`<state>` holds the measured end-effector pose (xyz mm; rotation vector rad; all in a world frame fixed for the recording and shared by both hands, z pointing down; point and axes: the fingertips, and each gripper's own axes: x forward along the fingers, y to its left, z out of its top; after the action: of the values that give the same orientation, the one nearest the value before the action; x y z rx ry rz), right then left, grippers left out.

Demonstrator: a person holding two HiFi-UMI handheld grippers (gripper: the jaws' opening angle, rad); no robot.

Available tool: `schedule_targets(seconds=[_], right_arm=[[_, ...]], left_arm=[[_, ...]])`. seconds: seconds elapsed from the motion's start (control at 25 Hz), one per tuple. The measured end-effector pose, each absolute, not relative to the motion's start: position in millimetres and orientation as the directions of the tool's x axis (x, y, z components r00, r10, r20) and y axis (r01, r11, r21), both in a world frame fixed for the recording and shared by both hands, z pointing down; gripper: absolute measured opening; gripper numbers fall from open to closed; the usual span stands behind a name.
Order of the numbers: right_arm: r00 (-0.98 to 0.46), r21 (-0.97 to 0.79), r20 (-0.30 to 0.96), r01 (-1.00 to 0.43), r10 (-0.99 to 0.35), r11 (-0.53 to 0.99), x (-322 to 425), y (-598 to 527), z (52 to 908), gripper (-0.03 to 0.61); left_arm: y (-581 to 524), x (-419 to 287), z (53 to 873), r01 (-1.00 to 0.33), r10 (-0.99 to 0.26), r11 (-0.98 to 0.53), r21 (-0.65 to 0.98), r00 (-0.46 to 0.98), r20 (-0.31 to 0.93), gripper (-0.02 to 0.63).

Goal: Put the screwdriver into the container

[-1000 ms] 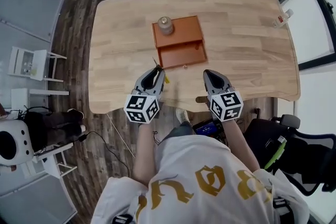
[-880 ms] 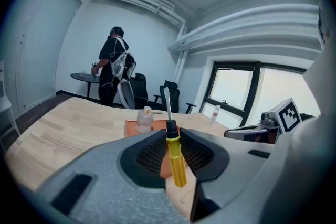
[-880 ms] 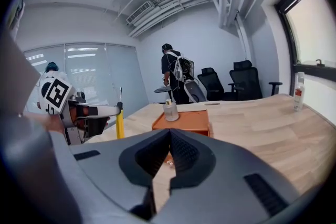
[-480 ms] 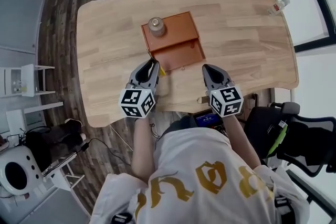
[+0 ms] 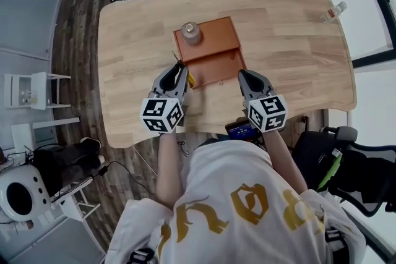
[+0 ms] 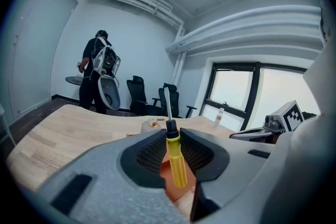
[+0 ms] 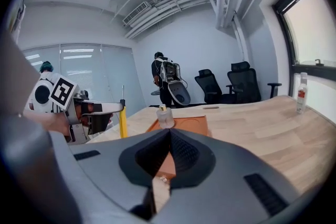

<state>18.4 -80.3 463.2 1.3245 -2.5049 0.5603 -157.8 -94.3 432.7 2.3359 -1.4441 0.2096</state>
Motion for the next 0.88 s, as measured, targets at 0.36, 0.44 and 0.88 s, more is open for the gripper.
schedule_targets(seconds=[0.36,0.44,0.88], right_arm=[[-0.602,-0.23,0.377,-0.797,-0.703,0.559,0.4,-114.0,463.9,0.011],[-0.598,-0.234,0.388,-0.8,-0.701,0.552,1.6,-118.4,469.4,0.011],[-0.579,-0.267,0.431,-0.814,-0.692,0.516,10.7,-121.7,494.6,0.011]], left_arm=[[-113.4,-166.9,438.6,-0.898,-0.831,-0.379,0.222,0.436,0.345,0.083],[-115.6,-166.9,444.0,-0.898,-0.826,-0.377,0.228,0.437,0.357,0.081],[-123.7,-158.2,463.7,-0.885,-0.797,-0.406,0.229,0.465,0.386,0.083]])
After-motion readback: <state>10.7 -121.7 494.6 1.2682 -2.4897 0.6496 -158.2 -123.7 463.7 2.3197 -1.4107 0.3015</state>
